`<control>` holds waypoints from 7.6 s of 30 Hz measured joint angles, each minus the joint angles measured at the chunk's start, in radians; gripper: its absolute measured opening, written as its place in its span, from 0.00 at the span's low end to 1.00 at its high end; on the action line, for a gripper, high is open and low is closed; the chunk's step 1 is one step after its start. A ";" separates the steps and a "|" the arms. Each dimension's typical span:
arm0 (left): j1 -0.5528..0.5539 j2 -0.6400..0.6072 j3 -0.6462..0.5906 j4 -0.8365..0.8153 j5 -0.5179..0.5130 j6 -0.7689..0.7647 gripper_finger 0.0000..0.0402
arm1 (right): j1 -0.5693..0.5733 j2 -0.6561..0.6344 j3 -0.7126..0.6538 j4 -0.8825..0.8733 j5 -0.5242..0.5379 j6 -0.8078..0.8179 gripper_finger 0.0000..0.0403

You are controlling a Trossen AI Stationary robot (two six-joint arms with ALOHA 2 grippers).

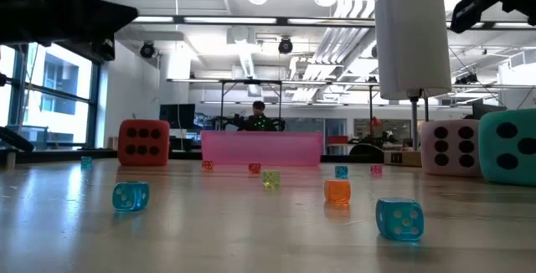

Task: Pick & Place Dice
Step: Put the small blue dice into the pink bin, then put the large blue dice into the pink bin

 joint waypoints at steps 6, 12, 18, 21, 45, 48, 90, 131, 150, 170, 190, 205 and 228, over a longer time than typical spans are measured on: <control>0.000 0.000 0.019 0.007 0.049 -0.037 0.00 | 0.000 0.000 0.000 -0.038 -0.038 -0.024 0.00; 0.008 0.000 0.029 0.007 0.035 0.005 0.00 | 0.002 0.025 0.001 0.051 0.039 -0.242 0.00; 0.039 0.000 0.031 0.009 -0.085 0.052 0.00 | 0.008 0.256 0.075 -0.009 0.156 -0.323 0.00; 0.050 0.000 0.032 0.011 -0.078 -0.048 0.00 | 0.011 0.430 0.136 -0.022 0.206 -0.268 0.00; 0.052 0.000 0.035 -0.046 0.044 -0.083 0.00 | 0.017 1.372 0.536 -0.365 0.445 0.272 0.50; 0.052 0.000 0.035 -0.056 0.045 -0.084 0.00 | -0.009 1.438 0.536 -0.338 0.378 0.310 0.55; 0.038 0.000 0.037 -0.146 0.045 -0.070 0.00 | -0.114 1.727 0.539 -0.156 0.252 0.192 0.18; 0.038 0.000 0.037 -0.146 0.044 -0.071 0.00 | -0.610 1.657 0.867 -0.332 0.275 0.025 0.10; -0.007 0.000 0.037 -0.153 0.059 -0.069 0.00 | -0.626 1.681 0.867 -0.281 0.232 0.022 0.10; -0.010 0.000 0.037 -0.154 0.044 -0.067 0.00 | -0.631 1.681 0.867 -0.238 0.231 0.029 0.30; -0.010 0.000 0.037 -0.155 0.045 -0.019 0.00 | -0.475 1.526 0.869 -0.093 0.283 0.053 0.71; -0.010 0.000 0.037 -0.158 0.045 -0.015 0.00 | -0.351 1.465 0.867 0.019 0.122 0.277 0.71; -0.009 0.000 0.037 -0.158 -0.037 -0.014 0.00 | -0.227 1.465 0.868 0.159 0.118 -0.105 0.71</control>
